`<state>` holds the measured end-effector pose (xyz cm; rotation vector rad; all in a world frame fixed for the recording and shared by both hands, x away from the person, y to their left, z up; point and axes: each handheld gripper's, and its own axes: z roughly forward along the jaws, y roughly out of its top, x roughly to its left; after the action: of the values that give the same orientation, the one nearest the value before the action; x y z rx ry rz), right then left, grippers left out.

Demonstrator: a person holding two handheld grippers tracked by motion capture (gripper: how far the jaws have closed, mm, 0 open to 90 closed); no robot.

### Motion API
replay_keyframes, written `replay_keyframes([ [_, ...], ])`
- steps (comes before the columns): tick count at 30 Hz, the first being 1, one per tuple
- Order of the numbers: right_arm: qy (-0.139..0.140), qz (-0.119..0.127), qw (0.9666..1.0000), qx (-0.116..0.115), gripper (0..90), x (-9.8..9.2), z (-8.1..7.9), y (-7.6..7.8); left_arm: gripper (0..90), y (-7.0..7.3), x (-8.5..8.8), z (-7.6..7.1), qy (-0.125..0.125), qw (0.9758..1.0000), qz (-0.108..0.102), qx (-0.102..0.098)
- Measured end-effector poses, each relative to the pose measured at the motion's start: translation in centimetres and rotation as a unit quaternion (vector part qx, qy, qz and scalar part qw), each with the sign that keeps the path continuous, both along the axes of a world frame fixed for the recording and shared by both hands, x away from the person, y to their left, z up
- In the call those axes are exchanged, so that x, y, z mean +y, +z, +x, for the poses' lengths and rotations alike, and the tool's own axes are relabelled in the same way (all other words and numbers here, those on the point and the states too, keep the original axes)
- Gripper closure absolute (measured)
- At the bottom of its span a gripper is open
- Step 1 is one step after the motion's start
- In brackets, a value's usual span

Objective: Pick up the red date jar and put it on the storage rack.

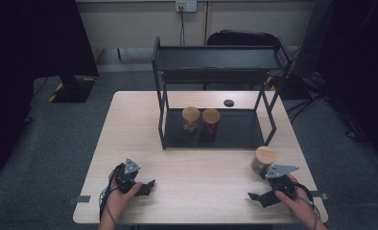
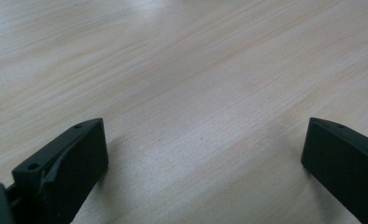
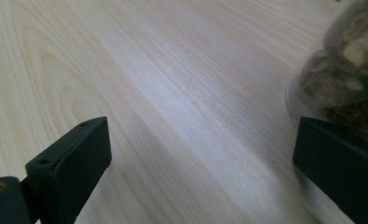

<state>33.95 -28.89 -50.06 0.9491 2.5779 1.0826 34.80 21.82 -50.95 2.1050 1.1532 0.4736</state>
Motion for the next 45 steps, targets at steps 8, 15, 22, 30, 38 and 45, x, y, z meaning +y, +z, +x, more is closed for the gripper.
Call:
replay_keyframes([
  [8,-0.014,-0.004,0.9999,0.000,3.5,-0.6,0.0,-0.1,0.0,0.0,0.0,0.0,0.000,1.0000,0.000,0.000],
  [15,-0.026,-0.005,0.9996,-0.001,3.5,-1.2,-0.1,-0.1,0.0,0.0,0.0,0.0,0.000,1.0000,0.000,0.000],
  [22,-0.043,-0.019,0.9989,-0.009,3.5,-1.7,-0.1,-0.1,0.0,0.0,0.0,0.0,0.000,1.0000,0.000,0.000],
  [30,-0.059,-0.021,0.9980,-0.012,3.4,-1.9,0.0,-0.2,0.1,0.0,0.0,0.0,0.000,1.0000,0.000,0.000],
  [38,-0.071,-0.013,0.9973,-0.014,3.2,-2.2,-0.1,0.0,0.1,0.0,0.0,0.0,0.000,1.0000,0.000,0.000],
  [45,-0.082,-0.010,0.9964,-0.020,2.8,-2.4,-0.2,0.3,0.1,0.0,0.0,0.0,0.002,1.0000,-0.001,0.000],
])
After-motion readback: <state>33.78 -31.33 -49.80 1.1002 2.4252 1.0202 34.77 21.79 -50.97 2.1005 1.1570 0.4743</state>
